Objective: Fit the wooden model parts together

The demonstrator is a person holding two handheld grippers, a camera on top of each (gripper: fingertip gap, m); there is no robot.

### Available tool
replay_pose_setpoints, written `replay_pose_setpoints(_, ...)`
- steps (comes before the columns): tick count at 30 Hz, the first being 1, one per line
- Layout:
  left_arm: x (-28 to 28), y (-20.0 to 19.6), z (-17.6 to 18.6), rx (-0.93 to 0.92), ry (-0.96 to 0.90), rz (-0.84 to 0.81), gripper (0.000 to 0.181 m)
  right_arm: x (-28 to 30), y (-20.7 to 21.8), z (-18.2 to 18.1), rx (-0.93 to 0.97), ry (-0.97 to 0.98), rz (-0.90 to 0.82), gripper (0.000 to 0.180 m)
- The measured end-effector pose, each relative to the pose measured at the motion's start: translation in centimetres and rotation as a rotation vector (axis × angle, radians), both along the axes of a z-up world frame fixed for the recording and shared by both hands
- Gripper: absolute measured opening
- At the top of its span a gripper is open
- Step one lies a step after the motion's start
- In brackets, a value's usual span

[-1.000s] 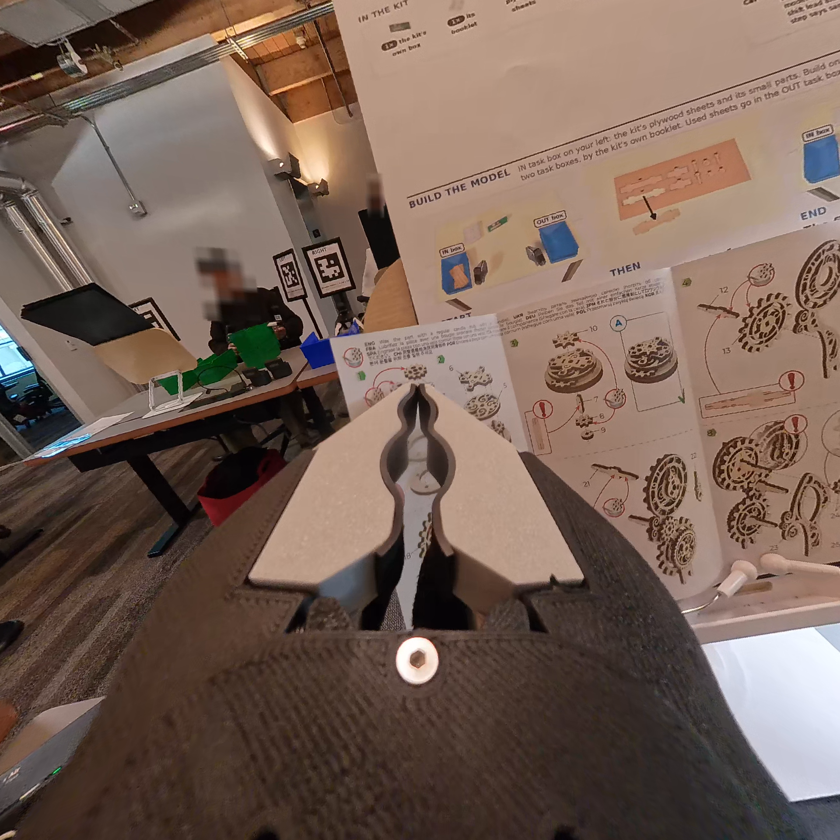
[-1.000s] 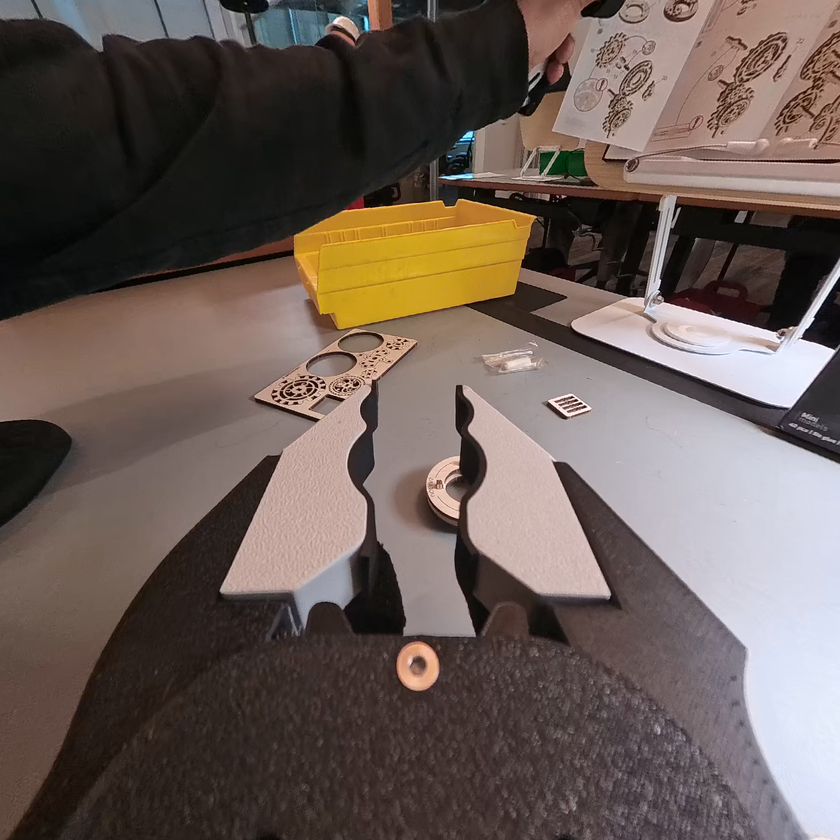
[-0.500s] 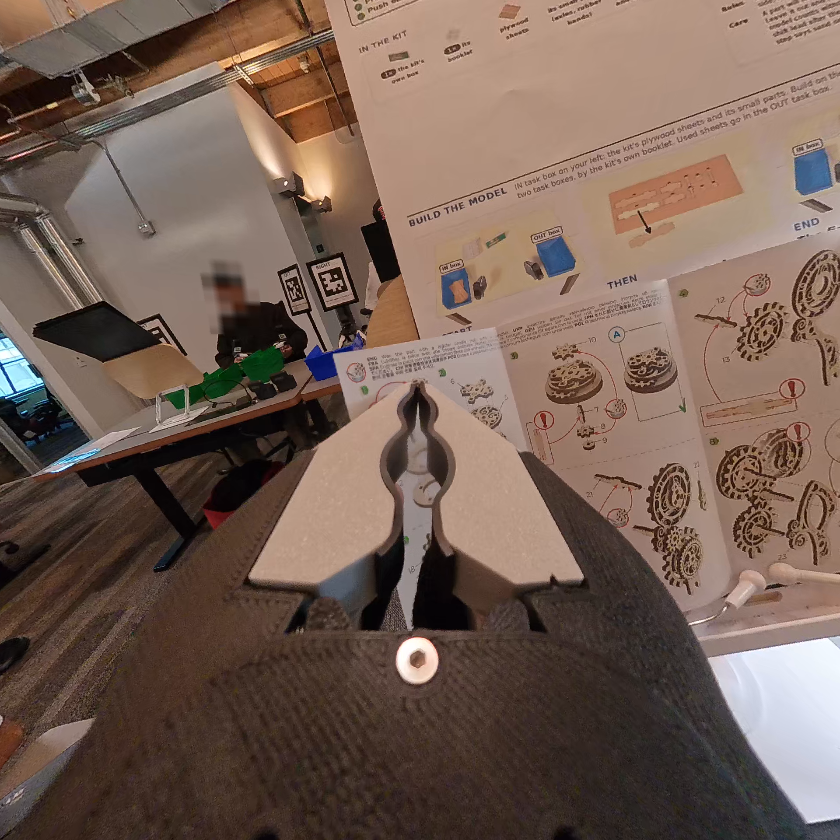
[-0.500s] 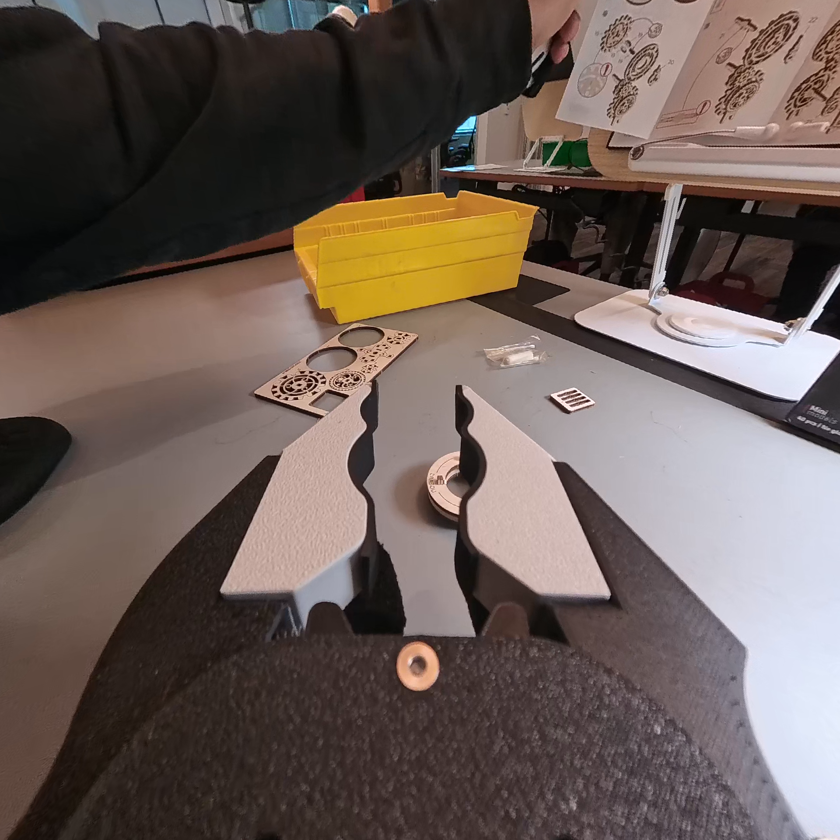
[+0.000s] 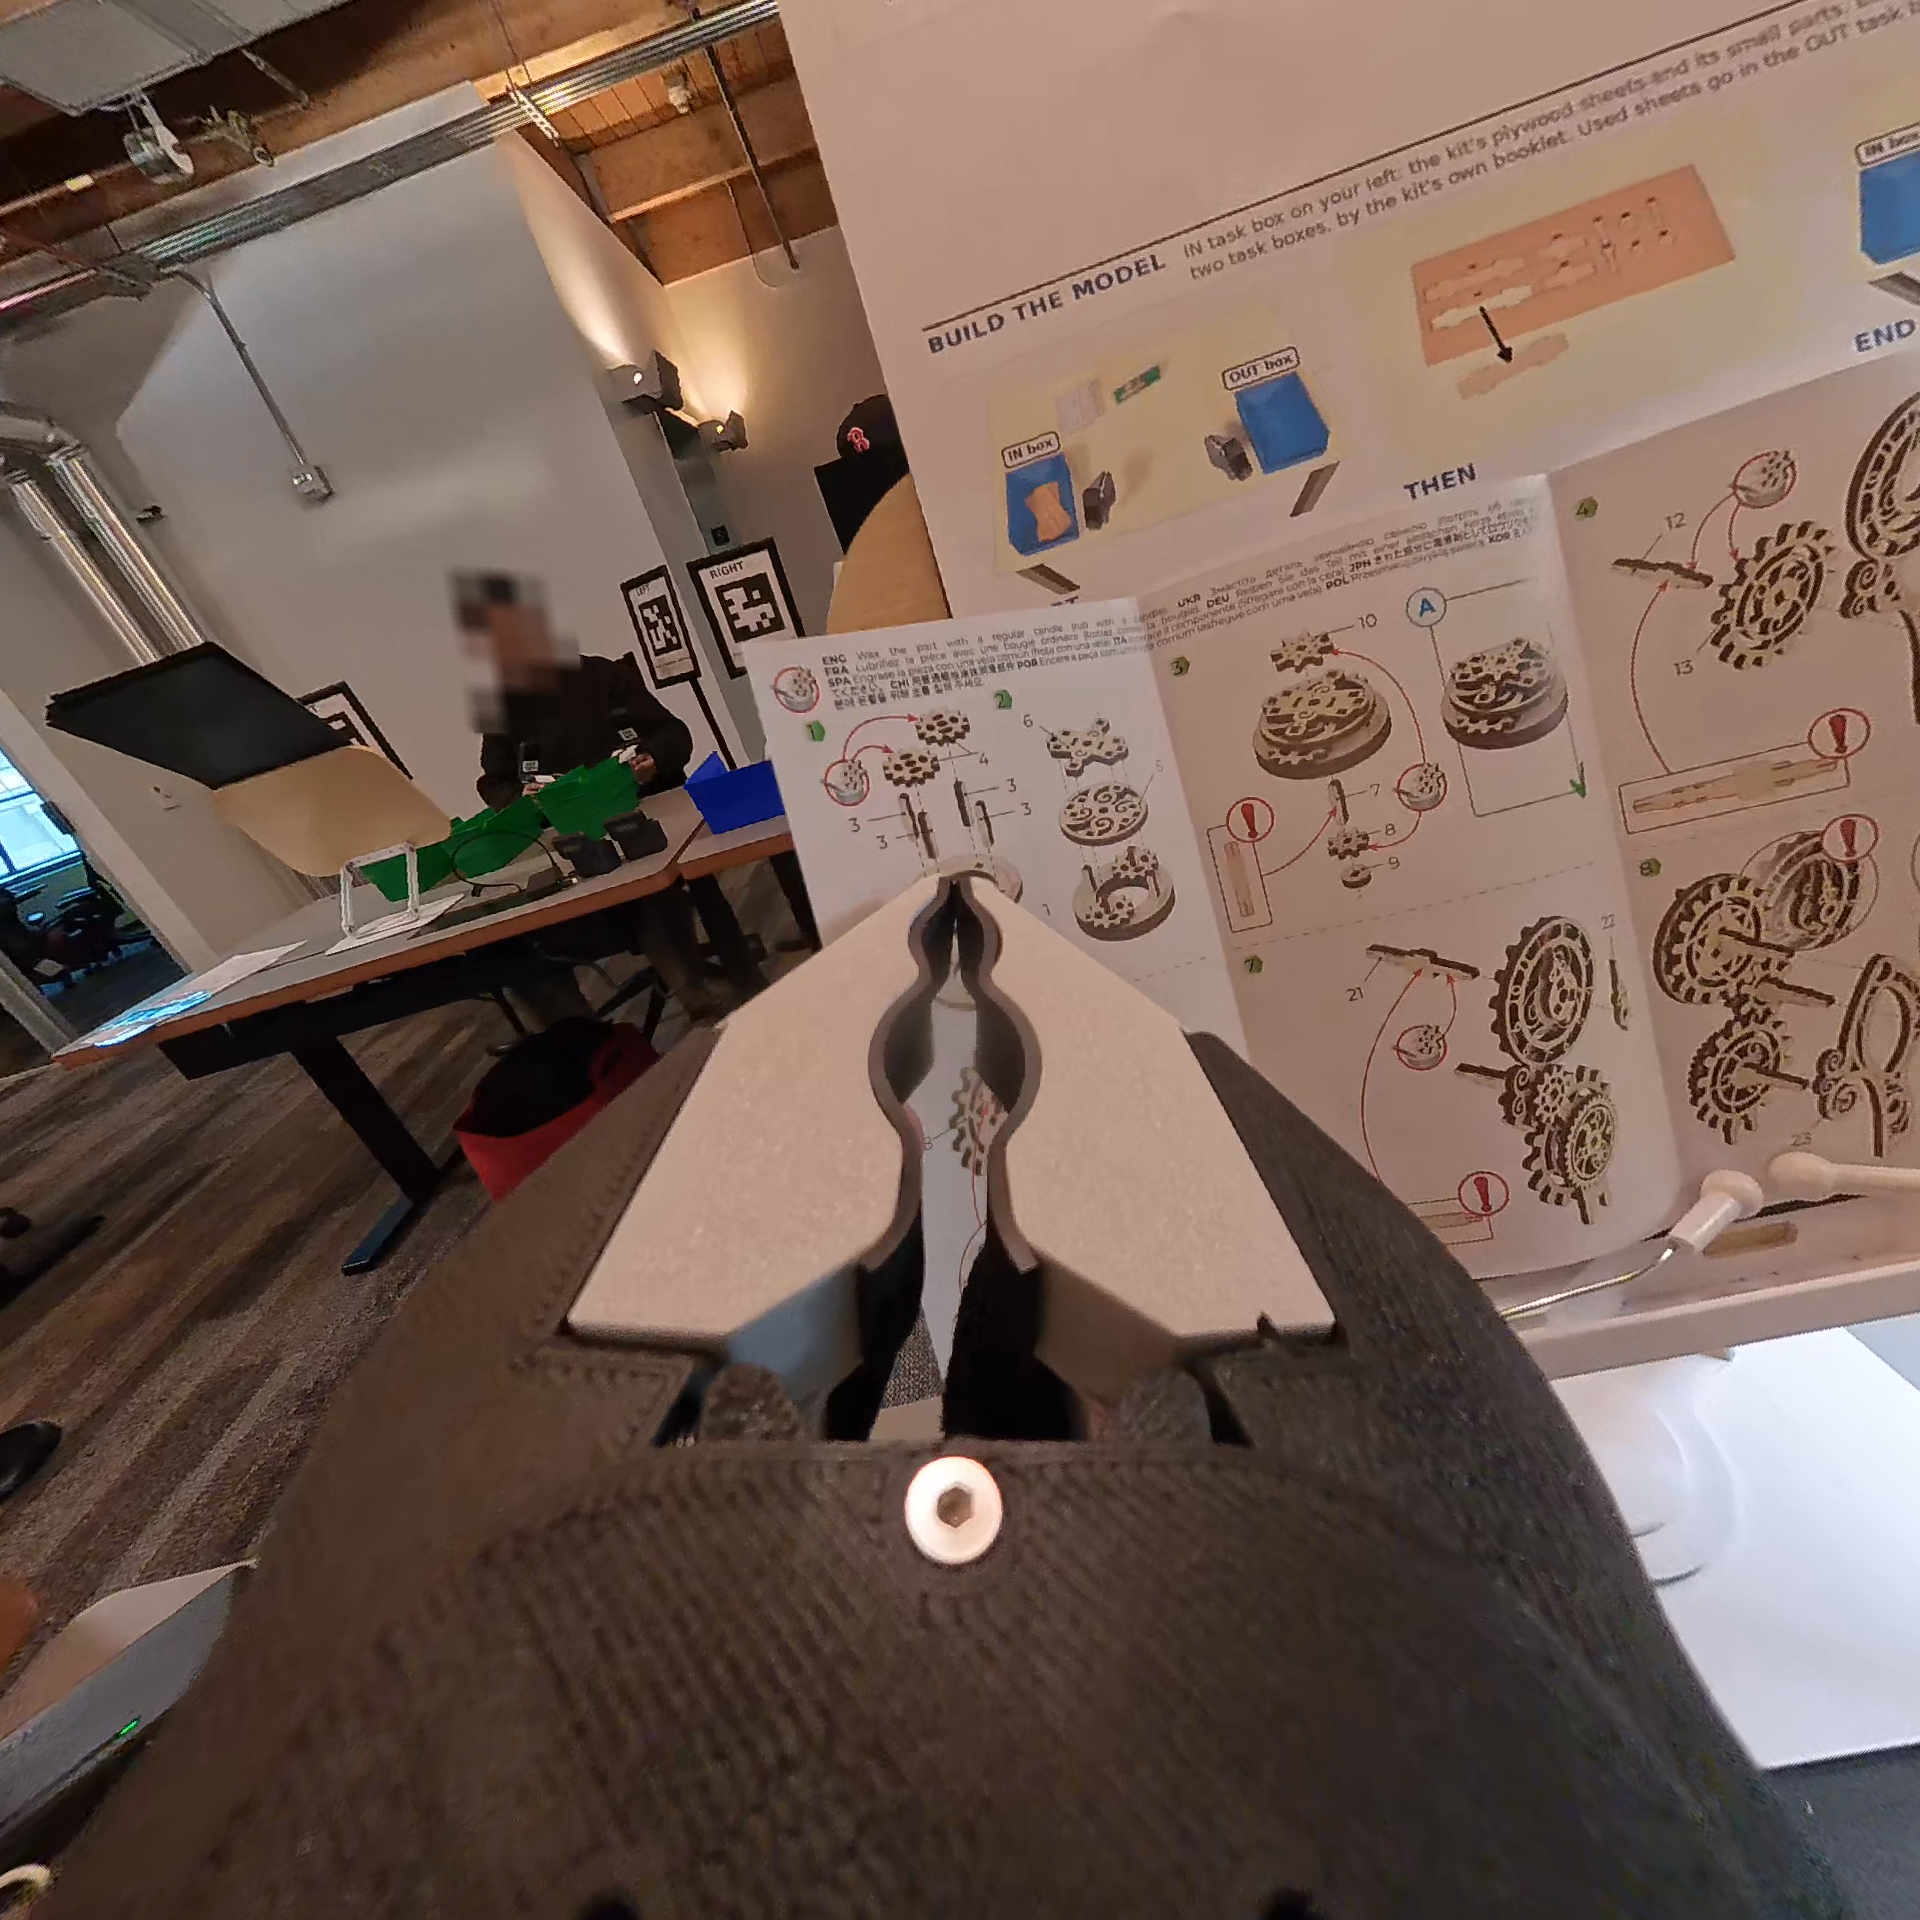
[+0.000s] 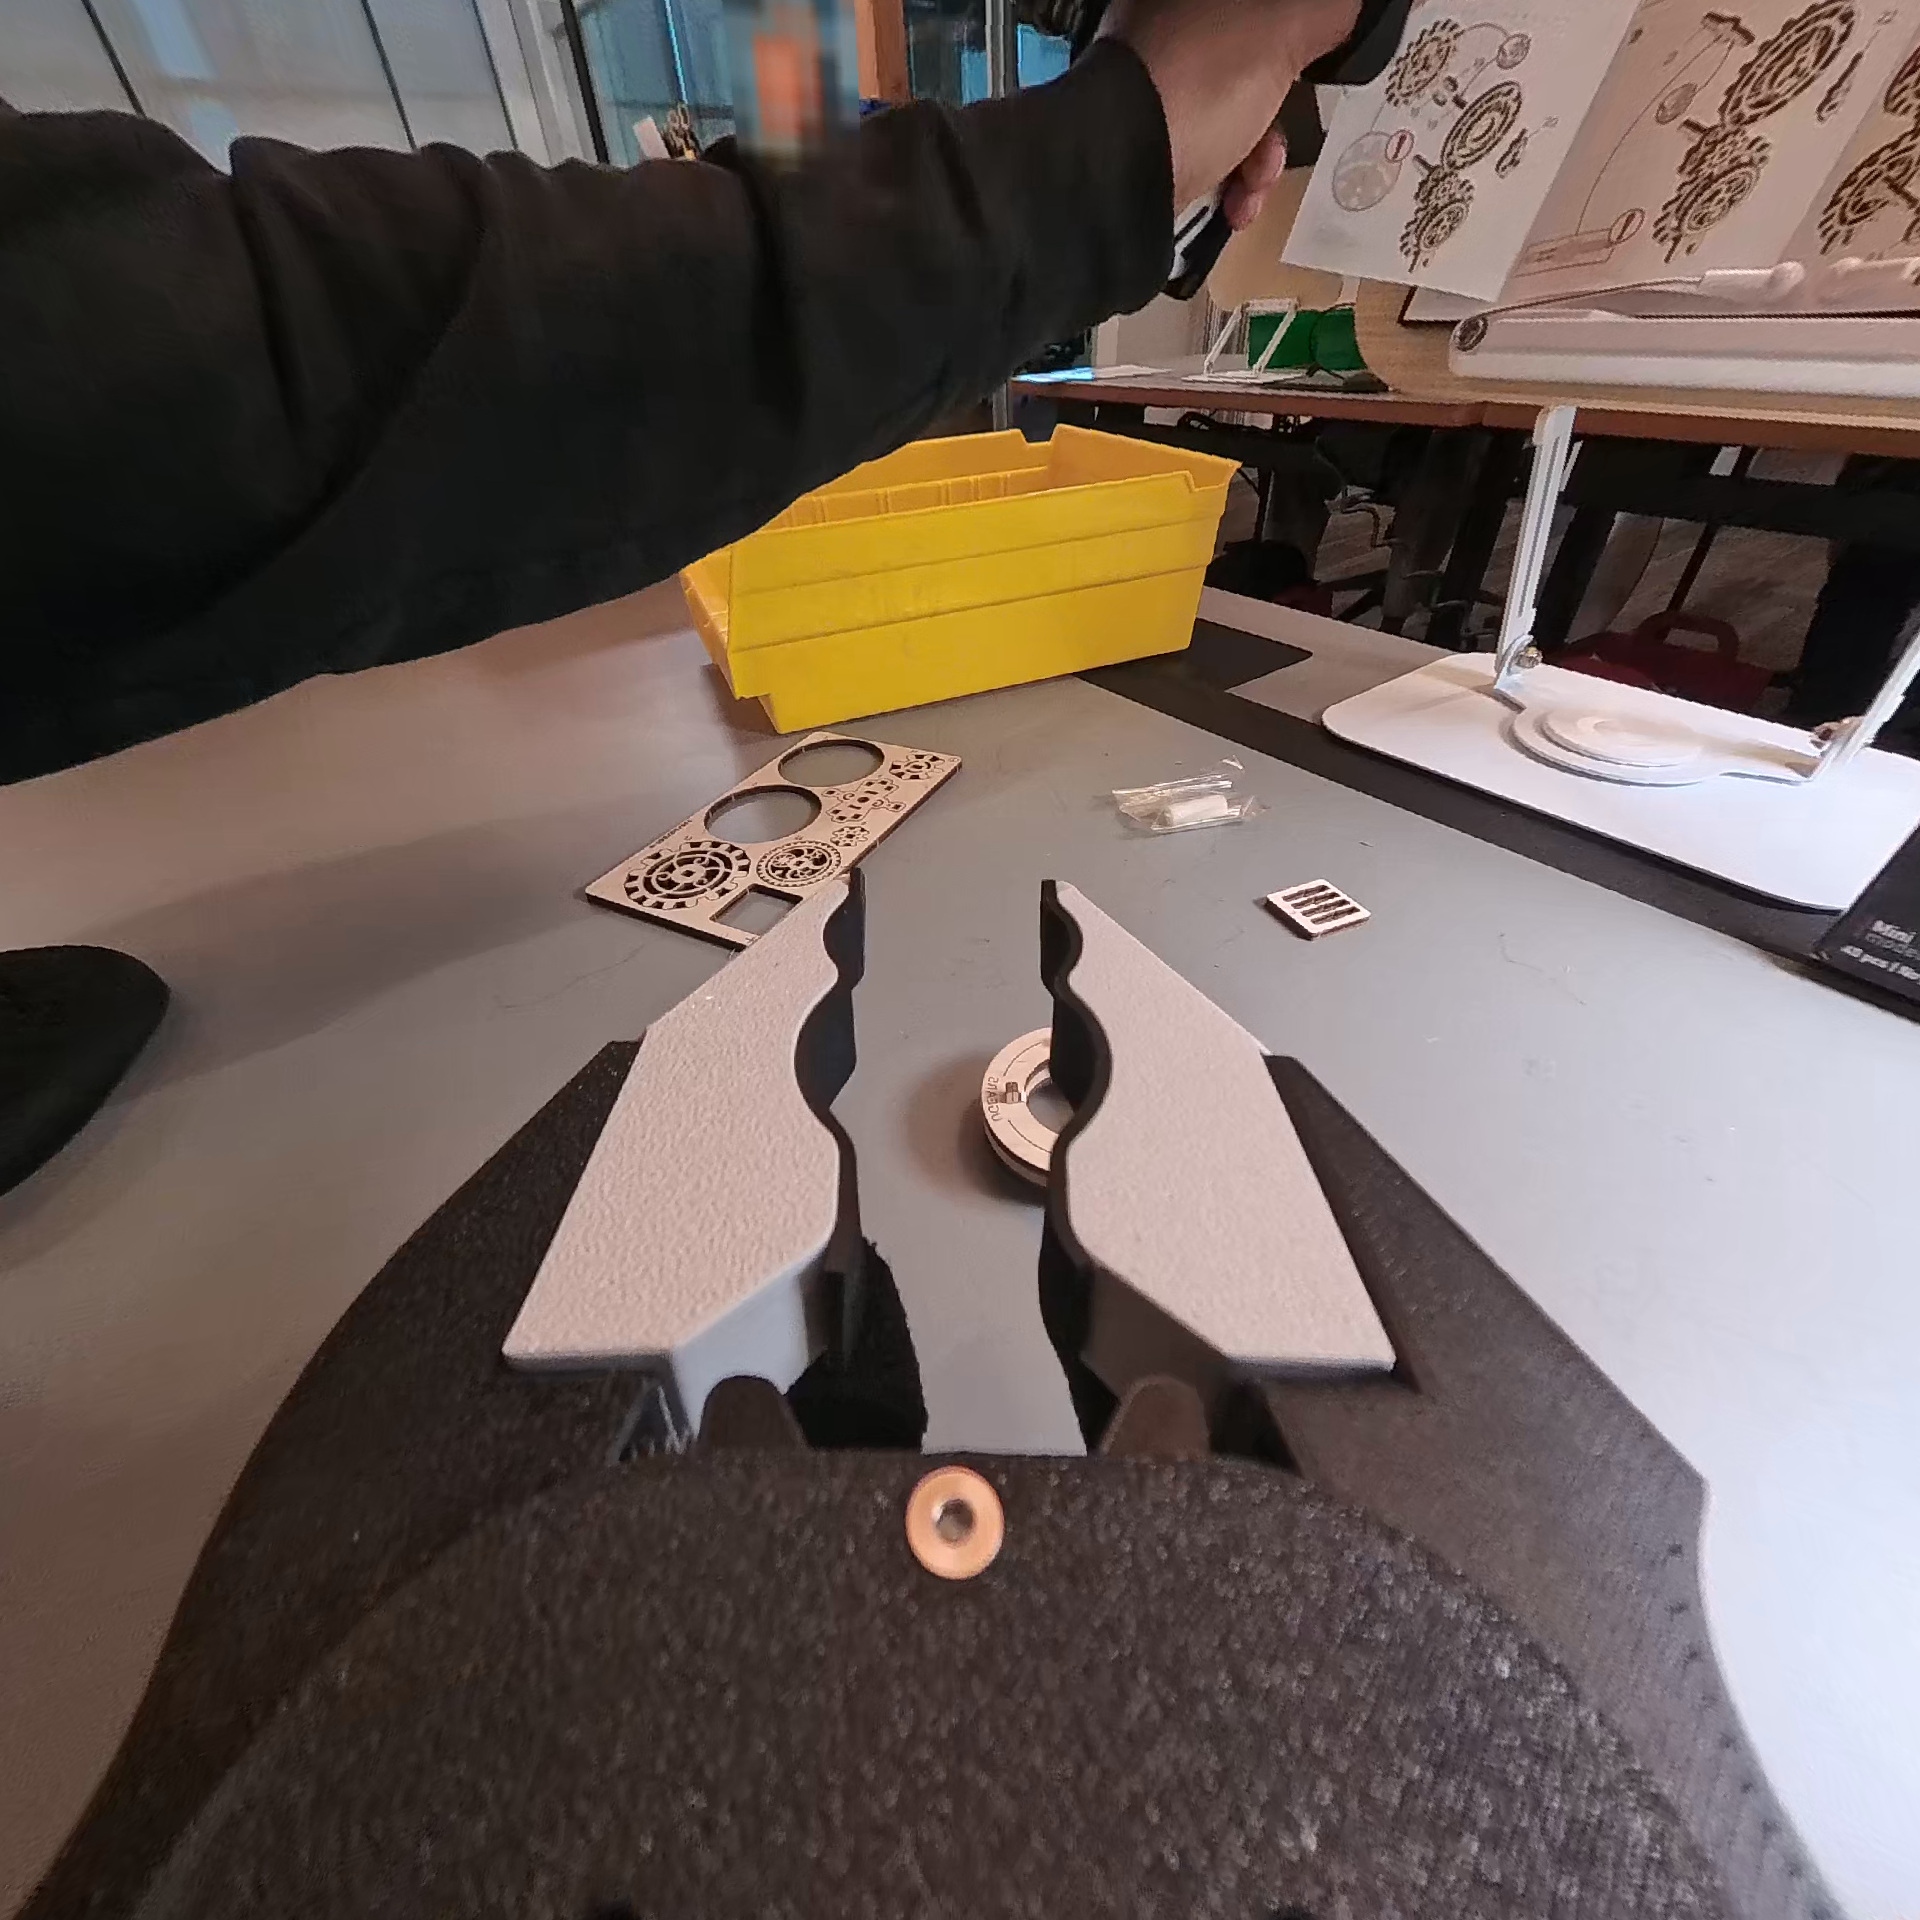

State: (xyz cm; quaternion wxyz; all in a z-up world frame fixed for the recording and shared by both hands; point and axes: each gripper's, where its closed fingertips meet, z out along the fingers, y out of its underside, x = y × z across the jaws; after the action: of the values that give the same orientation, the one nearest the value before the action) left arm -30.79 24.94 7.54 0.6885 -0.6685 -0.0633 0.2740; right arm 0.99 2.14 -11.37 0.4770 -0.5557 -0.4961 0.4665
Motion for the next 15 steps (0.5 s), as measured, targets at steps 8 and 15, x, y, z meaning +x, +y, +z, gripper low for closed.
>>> replay_pose_setpoints(8,0.6,-0.5,-0.1,-0.006,-0.020,-0.033,0.000,0.0,0.1,0.0,0.000,-0.001,-0.002,0.032)
replay_pose_setpoints(15,6.8,-4.0,-2.2,-0.040,-0.055,-0.224,0.000,0.0,0.0,0.0,0.002,0.000,-0.002,0.032)
